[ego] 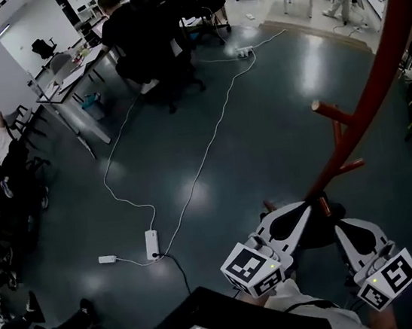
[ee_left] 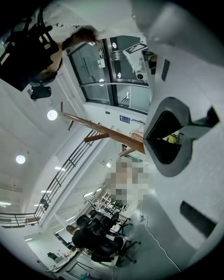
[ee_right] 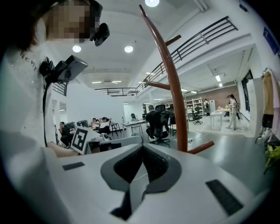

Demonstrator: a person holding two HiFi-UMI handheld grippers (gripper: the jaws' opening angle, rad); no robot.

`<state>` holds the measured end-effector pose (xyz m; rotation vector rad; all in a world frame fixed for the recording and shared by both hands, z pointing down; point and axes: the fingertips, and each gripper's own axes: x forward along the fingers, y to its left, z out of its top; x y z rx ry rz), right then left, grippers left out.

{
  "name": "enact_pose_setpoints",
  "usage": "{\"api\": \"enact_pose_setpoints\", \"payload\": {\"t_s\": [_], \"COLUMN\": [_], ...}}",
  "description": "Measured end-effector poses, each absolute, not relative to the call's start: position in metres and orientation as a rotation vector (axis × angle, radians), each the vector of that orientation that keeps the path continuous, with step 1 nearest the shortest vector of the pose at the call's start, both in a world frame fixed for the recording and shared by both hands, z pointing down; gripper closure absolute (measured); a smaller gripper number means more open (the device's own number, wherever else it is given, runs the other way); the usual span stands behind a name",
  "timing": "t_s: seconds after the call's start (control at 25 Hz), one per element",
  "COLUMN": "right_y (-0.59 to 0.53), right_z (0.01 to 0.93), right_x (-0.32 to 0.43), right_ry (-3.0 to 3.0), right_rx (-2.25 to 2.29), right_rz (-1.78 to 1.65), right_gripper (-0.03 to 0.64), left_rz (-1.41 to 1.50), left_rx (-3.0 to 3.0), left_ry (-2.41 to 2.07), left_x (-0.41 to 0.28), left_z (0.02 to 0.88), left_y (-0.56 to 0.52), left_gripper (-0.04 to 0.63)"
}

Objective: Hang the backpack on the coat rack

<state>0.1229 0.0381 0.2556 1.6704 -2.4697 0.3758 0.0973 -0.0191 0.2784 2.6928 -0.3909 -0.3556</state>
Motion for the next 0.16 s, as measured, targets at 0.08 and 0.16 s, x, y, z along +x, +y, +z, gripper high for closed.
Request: {"api": "enact_pose_setpoints", "payload": {"t_s": [0.08, 0.16], "right_y": [0.0391, 0.0398], "right_z": [0.2558, 0.2559], "right_x": [0.121, 0.1189], "right_ry": [-2.468, -2.468], "right_rx": [1.675, 1.678], "right_rz": [0.387, 0.398], "right_gripper": [0.598, 0.598], "left_rz": [-0.356, -0.357], "left_rx": [2.692, 2.694], "left_ry": [-0.387, -0.383], "left_x": [0.0968, 0.096], "left_z": [0.2784, 0.2776], "left_y": [-0.0199, -0.0213], "left_gripper": [0.586, 0.586]}}
